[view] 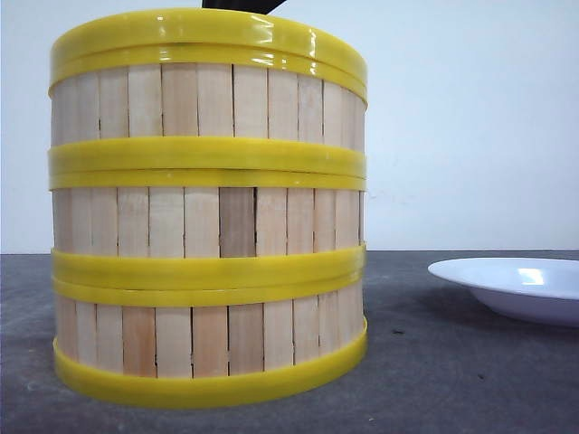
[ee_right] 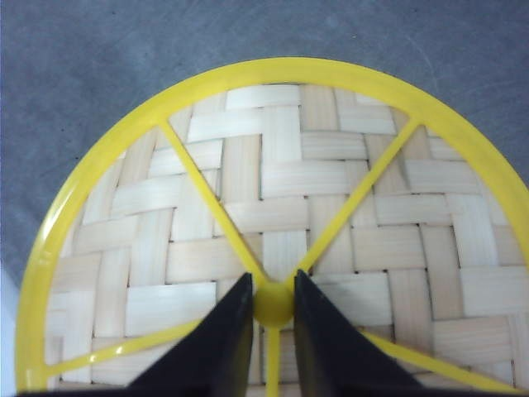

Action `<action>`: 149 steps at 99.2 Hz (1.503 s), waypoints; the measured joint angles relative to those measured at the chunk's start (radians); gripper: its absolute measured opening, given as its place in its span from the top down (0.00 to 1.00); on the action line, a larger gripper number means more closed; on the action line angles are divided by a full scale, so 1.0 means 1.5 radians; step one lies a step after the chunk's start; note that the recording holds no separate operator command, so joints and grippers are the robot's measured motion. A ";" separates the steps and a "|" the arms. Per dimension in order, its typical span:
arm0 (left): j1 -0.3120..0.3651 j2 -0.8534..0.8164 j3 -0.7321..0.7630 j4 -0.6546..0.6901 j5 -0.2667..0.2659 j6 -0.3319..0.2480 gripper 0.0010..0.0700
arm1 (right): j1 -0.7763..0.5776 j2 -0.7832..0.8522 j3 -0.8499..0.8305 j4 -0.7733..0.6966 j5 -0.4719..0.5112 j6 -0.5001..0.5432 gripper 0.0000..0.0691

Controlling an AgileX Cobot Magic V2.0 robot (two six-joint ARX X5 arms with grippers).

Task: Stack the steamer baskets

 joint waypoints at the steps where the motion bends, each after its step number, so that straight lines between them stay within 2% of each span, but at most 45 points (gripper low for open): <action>1: 0.000 0.000 0.000 0.000 0.000 0.000 0.73 | 0.000 0.000 0.000 0.000 0.000 0.000 0.89; 5: 0.000 0.000 0.000 0.000 0.000 0.000 0.73 | 0.000 0.001 0.000 0.004 0.000 0.000 0.82; 17: 0.000 0.000 0.000 -0.002 0.000 0.000 0.73 | 0.000 0.006 0.000 0.020 0.003 -0.001 0.49; 27: 0.000 0.000 0.000 -0.002 0.000 0.000 0.73 | 0.000 0.006 0.000 0.031 0.004 -0.011 0.39; 47: 0.000 0.000 0.000 -0.002 0.000 0.000 0.73 | 0.000 -0.033 0.000 0.049 0.060 -0.030 0.37; 83: 0.000 0.000 0.000 0.025 0.000 0.000 0.73 | 0.001 -0.238 0.000 0.057 0.158 -0.053 0.37; 114: 0.000 0.000 -0.033 0.070 0.001 0.001 0.73 | 0.001 -0.379 -0.005 -0.001 0.279 -0.058 0.37; 130: 0.000 -0.012 -0.086 0.121 0.018 0.001 0.73 | 0.001 -0.471 -0.108 0.005 0.321 -0.058 0.37; 149: 0.000 -0.045 -0.157 0.154 0.052 0.001 0.73 | 0.001 -0.618 -0.332 0.081 0.349 -0.050 0.37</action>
